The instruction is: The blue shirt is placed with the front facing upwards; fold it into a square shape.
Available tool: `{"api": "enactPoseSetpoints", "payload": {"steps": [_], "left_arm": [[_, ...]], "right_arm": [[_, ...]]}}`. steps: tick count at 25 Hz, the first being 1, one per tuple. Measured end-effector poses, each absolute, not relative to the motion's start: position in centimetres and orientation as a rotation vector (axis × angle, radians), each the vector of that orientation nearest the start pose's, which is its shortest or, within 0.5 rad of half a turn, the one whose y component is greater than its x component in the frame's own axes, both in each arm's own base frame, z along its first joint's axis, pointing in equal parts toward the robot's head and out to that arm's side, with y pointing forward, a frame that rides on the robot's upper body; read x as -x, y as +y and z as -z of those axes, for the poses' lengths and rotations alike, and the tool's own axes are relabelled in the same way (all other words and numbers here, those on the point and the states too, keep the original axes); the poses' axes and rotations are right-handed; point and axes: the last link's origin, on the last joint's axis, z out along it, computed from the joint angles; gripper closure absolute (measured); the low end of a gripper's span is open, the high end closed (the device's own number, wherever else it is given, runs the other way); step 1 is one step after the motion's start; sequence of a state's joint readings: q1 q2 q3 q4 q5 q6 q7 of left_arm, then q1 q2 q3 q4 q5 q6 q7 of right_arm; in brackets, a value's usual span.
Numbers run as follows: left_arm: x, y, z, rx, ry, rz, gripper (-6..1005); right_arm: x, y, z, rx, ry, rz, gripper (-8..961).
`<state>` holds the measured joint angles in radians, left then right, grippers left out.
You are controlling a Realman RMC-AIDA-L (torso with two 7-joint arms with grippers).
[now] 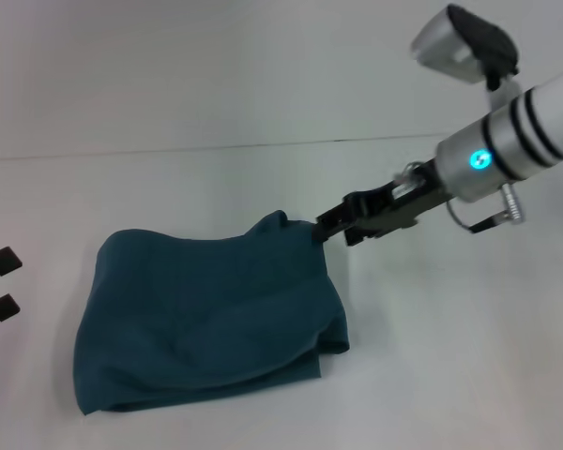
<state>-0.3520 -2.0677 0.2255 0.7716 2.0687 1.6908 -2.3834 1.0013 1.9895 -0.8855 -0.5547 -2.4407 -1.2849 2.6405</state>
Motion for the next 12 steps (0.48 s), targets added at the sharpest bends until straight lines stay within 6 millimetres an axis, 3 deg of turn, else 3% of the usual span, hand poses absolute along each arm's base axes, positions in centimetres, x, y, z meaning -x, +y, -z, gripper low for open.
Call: {"api": "enactPoseSetpoints", "payload": {"steps": [12], "left_arm": [[34.3,27.9,-6.6,-2.009,2.324,-1.375,62]], "right_arm": [[-17.9,43.9,4.9,2.304,1.567,-0.062,351]]}}
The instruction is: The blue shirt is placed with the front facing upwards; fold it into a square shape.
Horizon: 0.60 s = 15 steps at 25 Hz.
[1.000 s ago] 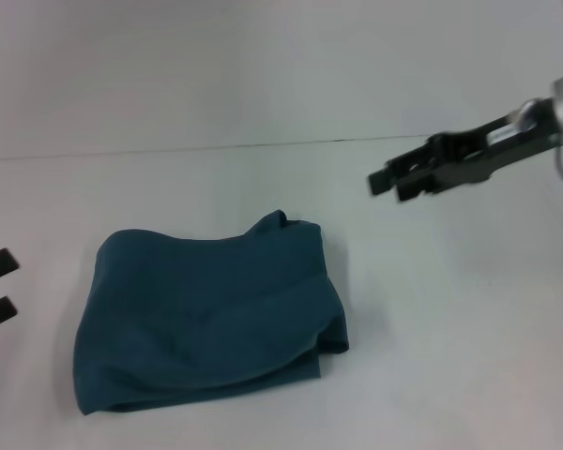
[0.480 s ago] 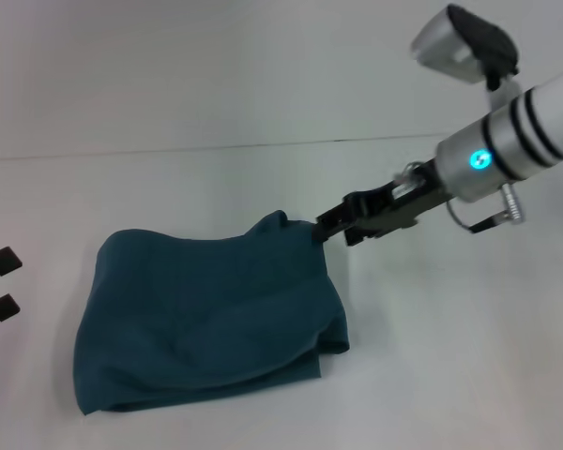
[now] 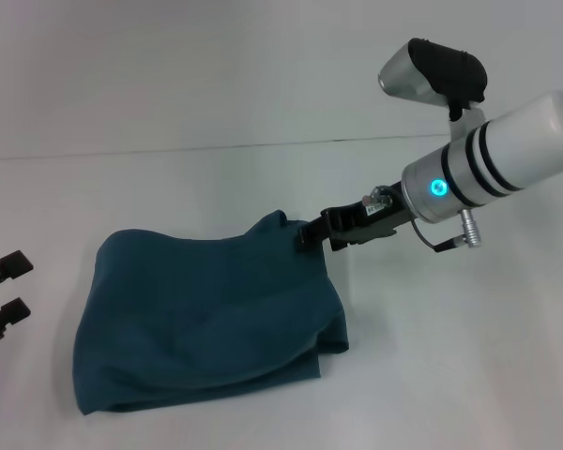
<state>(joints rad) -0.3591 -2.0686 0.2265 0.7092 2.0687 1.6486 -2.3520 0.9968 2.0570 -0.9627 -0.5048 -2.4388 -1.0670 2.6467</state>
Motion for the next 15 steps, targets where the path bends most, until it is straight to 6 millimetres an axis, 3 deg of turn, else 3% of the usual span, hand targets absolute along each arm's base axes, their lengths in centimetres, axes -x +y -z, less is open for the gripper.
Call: {"api": "enactPoseSetpoints", "payload": {"steps": [15], "left_arm": [[34.4,28.1,-6.1,-2.007,2.327,-1.38,63]], "right_arm": [[-18.2,44.0,6.5,2.252,1.571,-0.101,353]]}}
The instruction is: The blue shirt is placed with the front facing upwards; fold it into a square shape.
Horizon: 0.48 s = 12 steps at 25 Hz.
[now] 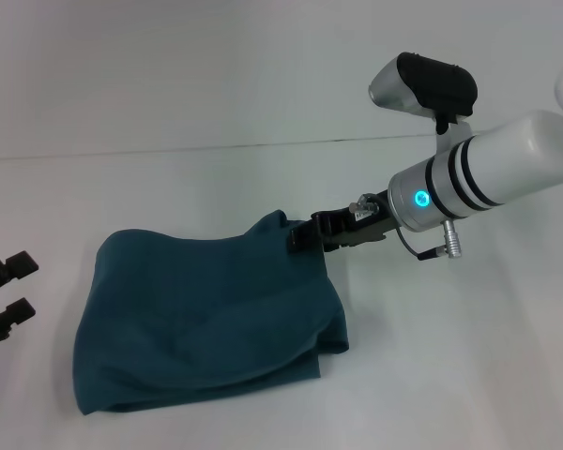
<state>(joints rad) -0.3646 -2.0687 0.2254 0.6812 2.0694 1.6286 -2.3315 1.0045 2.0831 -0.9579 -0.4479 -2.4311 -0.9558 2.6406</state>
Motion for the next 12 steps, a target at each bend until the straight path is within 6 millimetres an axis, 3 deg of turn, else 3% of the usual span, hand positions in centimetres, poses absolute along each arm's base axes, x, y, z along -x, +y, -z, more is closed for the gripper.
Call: {"api": "enactPoseSetpoints", "payload": {"steps": [8,12], "left_arm": [[34.3,28.17,-5.85,-2.012,2.317,-1.378,63],[34.23,28.25,-5.83,-2.015,2.314,-1.377,63]], "right_arm": [[-18.06,43.9,6.65,2.282,1.545,-0.086,355],[-17.94,43.91,6.7,2.28,1.556,-0.1,514]]}}
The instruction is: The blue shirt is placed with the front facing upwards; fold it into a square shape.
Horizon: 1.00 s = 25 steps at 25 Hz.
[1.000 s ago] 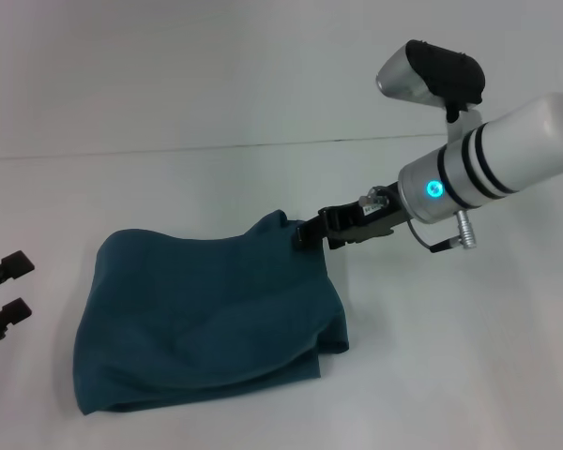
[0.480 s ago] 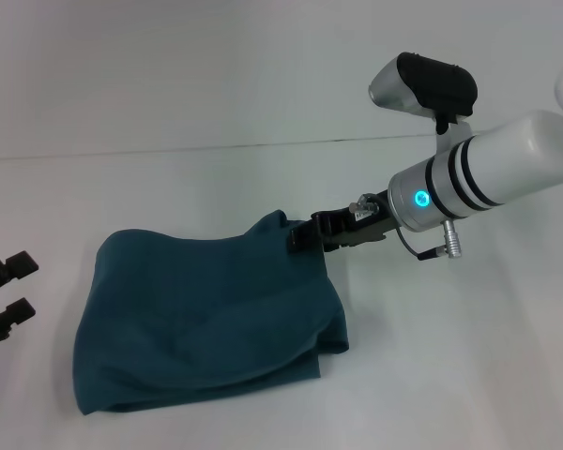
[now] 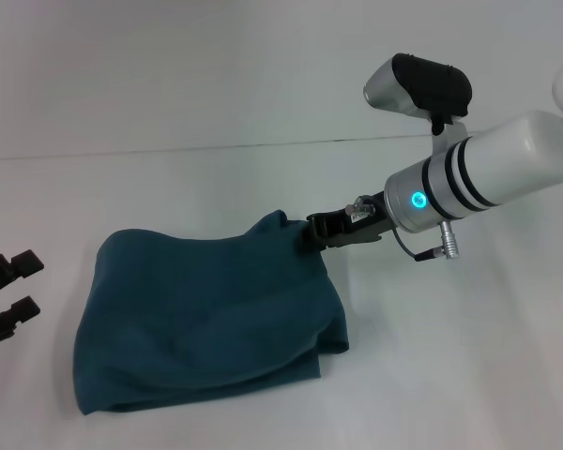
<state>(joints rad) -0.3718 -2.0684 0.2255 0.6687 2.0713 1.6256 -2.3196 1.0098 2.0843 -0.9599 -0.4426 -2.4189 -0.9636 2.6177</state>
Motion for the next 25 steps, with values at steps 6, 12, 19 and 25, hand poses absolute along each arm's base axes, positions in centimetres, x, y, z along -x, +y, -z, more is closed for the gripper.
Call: {"api": "enactPoseSetpoints", "payload": {"steps": [6,12,19,25], "left_arm": [[34.2,28.3,-5.7,-2.013,2.309,-1.376,63],[34.1,28.4,-5.6,-2.012,2.299,-1.381,62],[34.3,28.3,-5.7,-2.008,2.304,-1.387,62],[34.3,28.3,-5.7,-2.006,2.305,-1.39,62]], "right_arm": [[-17.9,43.9,6.8,2.274,1.557,-0.1,752],[-17.9,44.1,6.6,2.253,1.577,-0.149,842],[-17.6,44.5,5.8,2.246,1.585,-0.22,842],[-17.4,44.6,5.6,2.252,1.587,-0.23,841]]}}
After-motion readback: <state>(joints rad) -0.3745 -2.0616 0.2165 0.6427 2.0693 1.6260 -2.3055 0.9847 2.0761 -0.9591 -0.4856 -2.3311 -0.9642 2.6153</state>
